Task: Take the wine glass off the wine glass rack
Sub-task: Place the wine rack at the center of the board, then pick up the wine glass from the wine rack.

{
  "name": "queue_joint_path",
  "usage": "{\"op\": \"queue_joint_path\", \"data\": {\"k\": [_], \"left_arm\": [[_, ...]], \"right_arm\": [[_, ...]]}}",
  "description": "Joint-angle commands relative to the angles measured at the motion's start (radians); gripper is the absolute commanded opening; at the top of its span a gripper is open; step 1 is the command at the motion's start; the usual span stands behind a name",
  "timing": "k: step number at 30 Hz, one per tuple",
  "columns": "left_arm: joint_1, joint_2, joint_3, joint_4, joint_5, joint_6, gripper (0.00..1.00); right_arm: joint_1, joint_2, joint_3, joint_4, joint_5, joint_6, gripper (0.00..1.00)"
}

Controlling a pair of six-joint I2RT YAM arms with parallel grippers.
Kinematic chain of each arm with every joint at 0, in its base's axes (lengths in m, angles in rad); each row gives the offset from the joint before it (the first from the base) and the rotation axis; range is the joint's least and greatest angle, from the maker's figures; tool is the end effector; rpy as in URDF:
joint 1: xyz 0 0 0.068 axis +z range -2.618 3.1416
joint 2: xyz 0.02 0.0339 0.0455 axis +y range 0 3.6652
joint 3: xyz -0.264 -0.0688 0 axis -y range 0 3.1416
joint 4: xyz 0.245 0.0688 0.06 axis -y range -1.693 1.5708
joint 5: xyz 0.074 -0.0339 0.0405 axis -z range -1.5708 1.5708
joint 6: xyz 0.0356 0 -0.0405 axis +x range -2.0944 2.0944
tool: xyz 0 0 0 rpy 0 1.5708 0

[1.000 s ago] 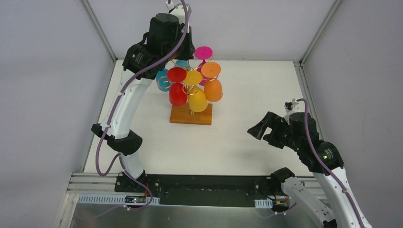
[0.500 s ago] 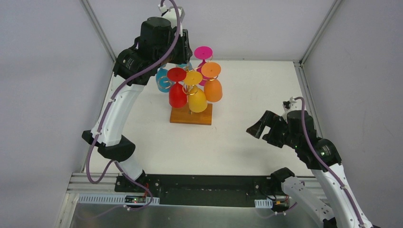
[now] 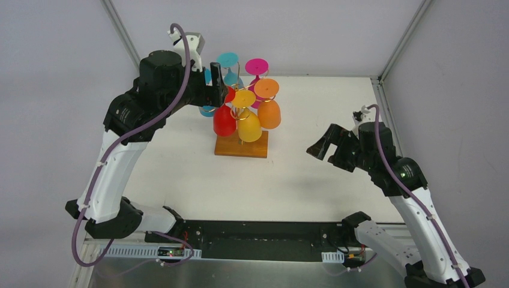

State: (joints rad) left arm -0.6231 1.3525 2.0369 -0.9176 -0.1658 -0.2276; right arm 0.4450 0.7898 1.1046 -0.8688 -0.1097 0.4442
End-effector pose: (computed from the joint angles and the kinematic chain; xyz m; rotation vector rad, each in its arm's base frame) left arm 0.1828 -0.1241 0.5474 0.2404 1.8083 -0.4558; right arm 0.1261 0.0645 0.3764 -0.0678 2.1880 0.6329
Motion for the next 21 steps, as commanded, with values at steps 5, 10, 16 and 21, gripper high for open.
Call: {"op": "queue_joint_path", "data": {"k": [5,10,16,21], "left_arm": [[-0.012,-0.194,-0.211,0.023,0.015,0.002,0.96],[-0.012,-0.315,-0.366,0.037,-0.019,-0.003,0.99],[-0.012,-0.464,-0.553,0.068,-0.058,-0.025,0.99],[-0.012,-0.57,-0.715,0.096,-0.091,-0.048,0.99]], "right_arm": [[0.004,0.118,0.163,0.092,-0.008,-0.026,0.99],[0.004,0.181,0.221,0.135,-0.034,-0.027,0.99],[0.004,0.259,0.312,0.192,-0.069,-0.029,0.99],[0.004,0.368,0.418,0.242,-0.099,-0.026,0.98]]}}
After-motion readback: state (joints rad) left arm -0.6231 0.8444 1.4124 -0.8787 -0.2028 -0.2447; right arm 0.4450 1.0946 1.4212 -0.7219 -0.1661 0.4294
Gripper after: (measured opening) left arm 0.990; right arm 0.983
